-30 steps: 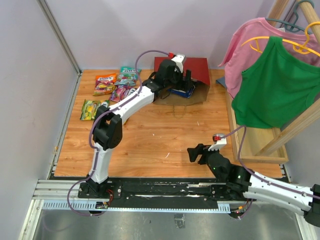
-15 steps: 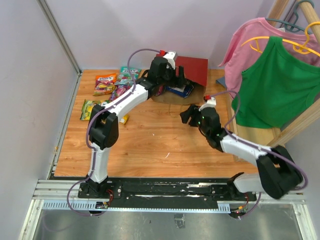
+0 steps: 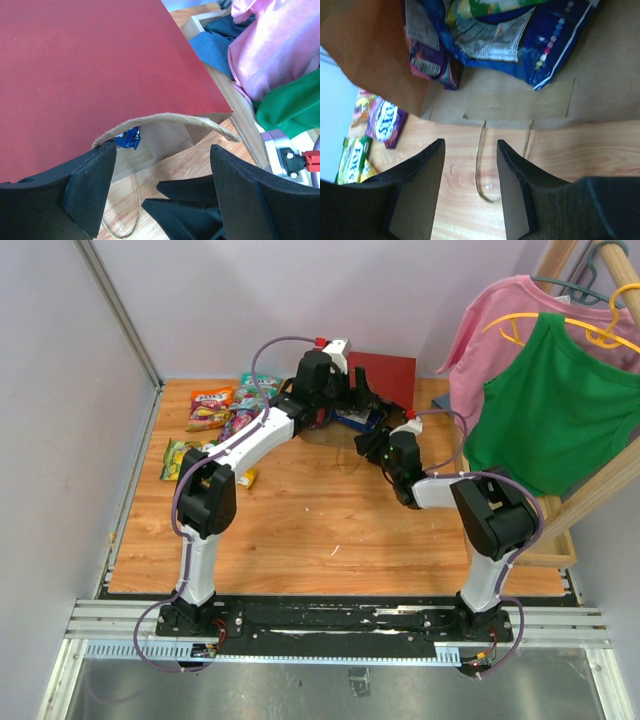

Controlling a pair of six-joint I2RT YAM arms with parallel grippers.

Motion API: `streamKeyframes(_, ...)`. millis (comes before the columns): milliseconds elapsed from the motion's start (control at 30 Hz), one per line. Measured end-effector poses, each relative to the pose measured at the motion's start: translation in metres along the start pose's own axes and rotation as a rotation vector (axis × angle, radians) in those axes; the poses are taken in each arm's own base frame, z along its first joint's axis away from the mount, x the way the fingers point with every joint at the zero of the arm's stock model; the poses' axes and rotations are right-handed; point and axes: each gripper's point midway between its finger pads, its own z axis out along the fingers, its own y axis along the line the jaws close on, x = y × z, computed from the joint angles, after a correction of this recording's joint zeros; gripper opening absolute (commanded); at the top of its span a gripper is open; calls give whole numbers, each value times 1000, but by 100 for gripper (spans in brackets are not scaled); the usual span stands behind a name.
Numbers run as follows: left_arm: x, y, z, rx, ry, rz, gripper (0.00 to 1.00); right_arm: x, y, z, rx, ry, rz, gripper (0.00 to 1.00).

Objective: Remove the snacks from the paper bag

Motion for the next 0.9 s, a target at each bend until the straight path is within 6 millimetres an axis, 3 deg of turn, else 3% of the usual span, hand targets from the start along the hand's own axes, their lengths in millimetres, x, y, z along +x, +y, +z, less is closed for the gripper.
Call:
streamKeyframes(333, 1, -4, 0, 23, 7, -5, 80, -19, -25, 20, 138, -141, 133, 49)
streamKeyframes(533, 5, -5, -1, 27, 25, -6, 80, -35, -29, 43, 152, -190, 171, 48)
streamKeyframes(733, 6, -5, -2, 28, 29, -13, 80, -22, -47, 62, 200, -176, 173, 42)
streamKeyframes(900, 2, -8, -2, 35, 26, -25, 80, -13, -58, 69, 269, -143, 188, 43)
